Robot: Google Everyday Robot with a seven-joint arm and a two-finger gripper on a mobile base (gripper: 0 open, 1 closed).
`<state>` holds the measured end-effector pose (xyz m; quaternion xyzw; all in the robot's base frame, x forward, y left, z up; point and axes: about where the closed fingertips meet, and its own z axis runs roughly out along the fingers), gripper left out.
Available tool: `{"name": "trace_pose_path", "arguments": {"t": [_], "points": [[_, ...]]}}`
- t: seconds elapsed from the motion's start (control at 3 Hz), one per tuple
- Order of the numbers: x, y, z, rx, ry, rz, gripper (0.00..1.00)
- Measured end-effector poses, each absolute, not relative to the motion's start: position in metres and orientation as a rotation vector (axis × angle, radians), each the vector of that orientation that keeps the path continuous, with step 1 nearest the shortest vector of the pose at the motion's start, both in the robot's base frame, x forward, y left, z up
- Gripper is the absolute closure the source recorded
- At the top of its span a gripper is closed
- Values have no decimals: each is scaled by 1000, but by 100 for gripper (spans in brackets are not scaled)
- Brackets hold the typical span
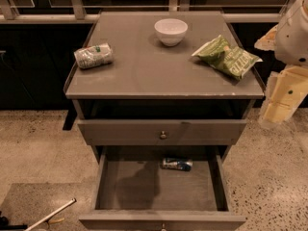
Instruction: Pick redbull can from middle drawer and place on counter
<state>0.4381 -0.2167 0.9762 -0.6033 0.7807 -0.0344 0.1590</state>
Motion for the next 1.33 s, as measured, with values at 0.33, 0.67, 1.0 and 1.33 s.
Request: {"name": "trace_pose_path", "arguments": {"t": [0.33,0.67,1.0,1.33], "points": [[438,-216,978,-1719,2225,-109,0],[441,-217,961,-1670,2202,-94,0],[441,-215,909,-1602,2171,15,0],[447,-208,854,-1540,2156,120,0]]}}
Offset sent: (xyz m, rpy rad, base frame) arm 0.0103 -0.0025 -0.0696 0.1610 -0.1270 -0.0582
